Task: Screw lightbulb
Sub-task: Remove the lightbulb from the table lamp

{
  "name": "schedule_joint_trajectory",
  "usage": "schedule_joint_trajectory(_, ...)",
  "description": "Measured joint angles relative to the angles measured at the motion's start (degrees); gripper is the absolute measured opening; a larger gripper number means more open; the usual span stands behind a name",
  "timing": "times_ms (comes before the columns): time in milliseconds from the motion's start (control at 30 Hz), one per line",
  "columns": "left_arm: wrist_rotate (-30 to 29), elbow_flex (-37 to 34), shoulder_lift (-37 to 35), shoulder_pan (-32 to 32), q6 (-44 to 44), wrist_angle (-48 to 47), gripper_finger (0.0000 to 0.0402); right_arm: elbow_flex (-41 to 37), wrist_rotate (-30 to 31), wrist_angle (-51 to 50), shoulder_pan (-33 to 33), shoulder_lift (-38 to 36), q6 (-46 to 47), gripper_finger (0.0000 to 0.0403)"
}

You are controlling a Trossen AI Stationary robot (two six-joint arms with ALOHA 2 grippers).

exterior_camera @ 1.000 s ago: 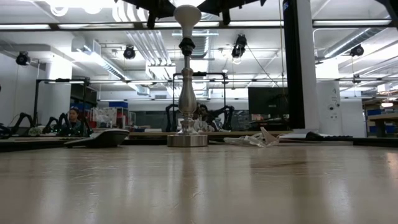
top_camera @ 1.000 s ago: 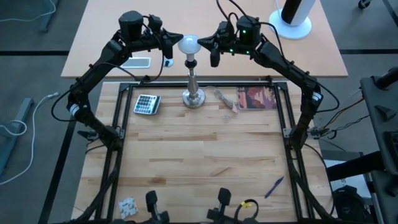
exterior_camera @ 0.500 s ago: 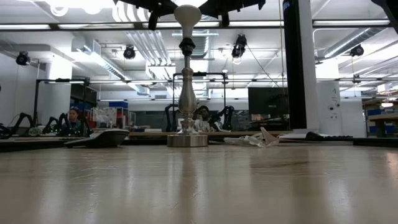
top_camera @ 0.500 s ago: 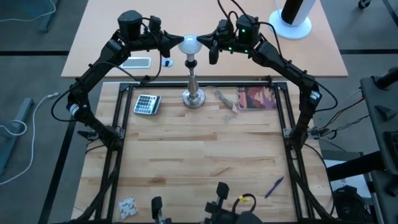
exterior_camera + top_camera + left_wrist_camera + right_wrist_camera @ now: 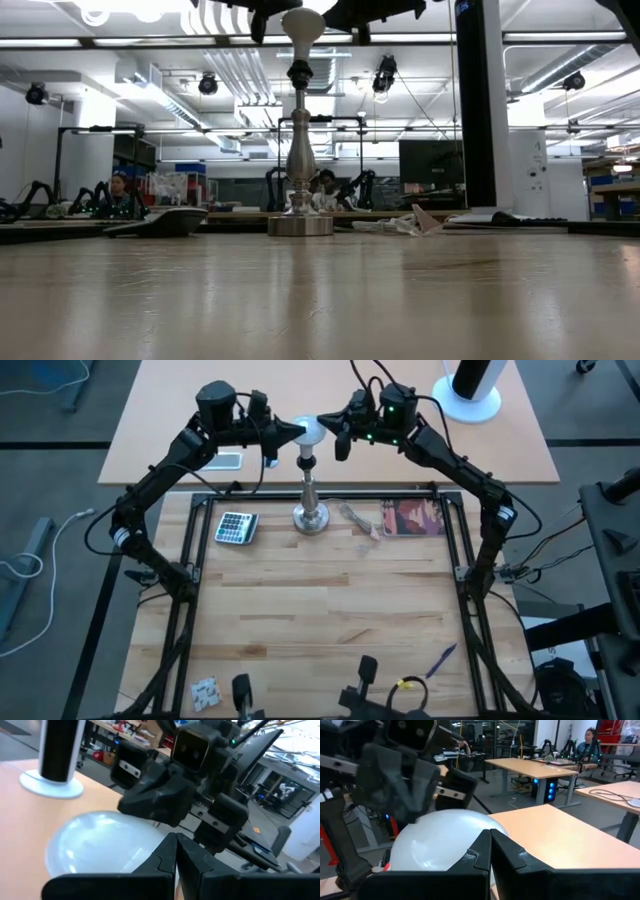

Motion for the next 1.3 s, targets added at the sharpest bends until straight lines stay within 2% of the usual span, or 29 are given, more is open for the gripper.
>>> schedule_joint_trajectory(300,-1.90,0.02,-1.02,0.26,0.61,5.34,0.0000,0.20,-0.20,-2.17,0.09,-3.12,-1.50,0.0000)
schedule_joint_trajectory(533,-3.12,0.15,-1.22,0.37,5.63,7.98,0.0000,0.76,-0.44,-0.96,0.11,-4.47,-2.80,0.0000)
schedule_joint_trajectory(767,-9.62,0.17,-1.26,0.39,11.80,8.15,0.0000,0.76,-0.44,-0.66,0.13,-4.47,-2.57,0.0000)
schedule_joint_trajectory(900,-14.51,0.17,-1.28,0.42,12.53,10.57,0.0000,0.76,-0.44,0.08,0.13,-4.47,-2.58,0.0000)
schedule_joint_trajectory(1133,-15.80,0.24,-1.39,0.46,12.55,12.86,0.0000,0.83,-0.44,1.91,0.17,-4.50,-1.91,0.0000)
schedule_joint_trajectory(1200,-15.79,0.25,-1.39,0.46,12.54,11.53,0.0000,0.85,-0.51,1.75,0.24,-4.51,-0.02,0.0000)
schedule_joint_trajectory(1300,-15.79,0.26,-1.44,0.46,12.52,8.08,0.0000,0.85,-0.60,1.39,0.24,-4.51,7.54,0.0000)
